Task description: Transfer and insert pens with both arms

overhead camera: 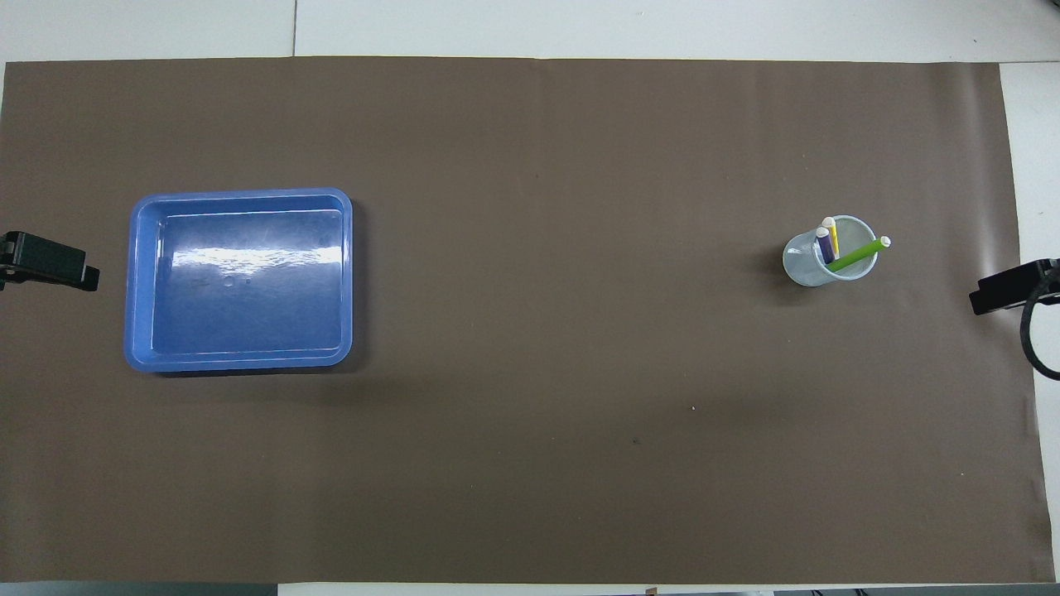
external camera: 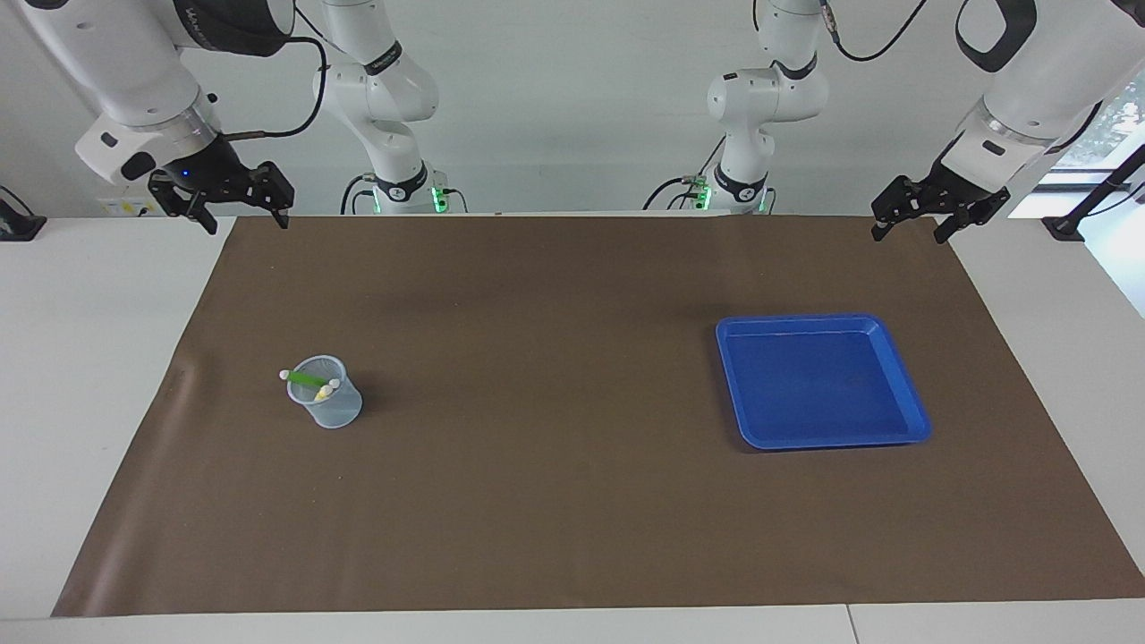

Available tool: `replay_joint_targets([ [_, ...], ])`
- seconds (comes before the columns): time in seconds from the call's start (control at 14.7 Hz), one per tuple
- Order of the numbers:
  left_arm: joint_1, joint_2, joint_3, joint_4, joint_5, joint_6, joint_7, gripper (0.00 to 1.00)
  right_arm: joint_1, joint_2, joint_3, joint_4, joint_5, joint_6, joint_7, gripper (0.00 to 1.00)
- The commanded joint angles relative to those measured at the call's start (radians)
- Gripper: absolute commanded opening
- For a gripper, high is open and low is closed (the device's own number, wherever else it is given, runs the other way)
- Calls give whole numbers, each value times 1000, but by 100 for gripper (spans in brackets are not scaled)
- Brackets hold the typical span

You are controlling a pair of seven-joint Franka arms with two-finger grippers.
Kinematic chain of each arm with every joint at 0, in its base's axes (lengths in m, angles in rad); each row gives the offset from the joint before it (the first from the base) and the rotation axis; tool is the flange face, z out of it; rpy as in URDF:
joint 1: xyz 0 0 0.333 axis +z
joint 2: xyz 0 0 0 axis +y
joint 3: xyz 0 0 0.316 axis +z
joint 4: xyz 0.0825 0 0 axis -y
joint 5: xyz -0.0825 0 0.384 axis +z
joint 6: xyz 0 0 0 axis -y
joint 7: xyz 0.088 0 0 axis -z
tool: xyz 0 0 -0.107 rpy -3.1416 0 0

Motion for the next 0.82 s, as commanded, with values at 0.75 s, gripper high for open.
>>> replay_joint_targets([
  [0.75,3,-14,-4,-17,24,2,-12,100,35,34,-63,59,-6,-5,26,100],
])
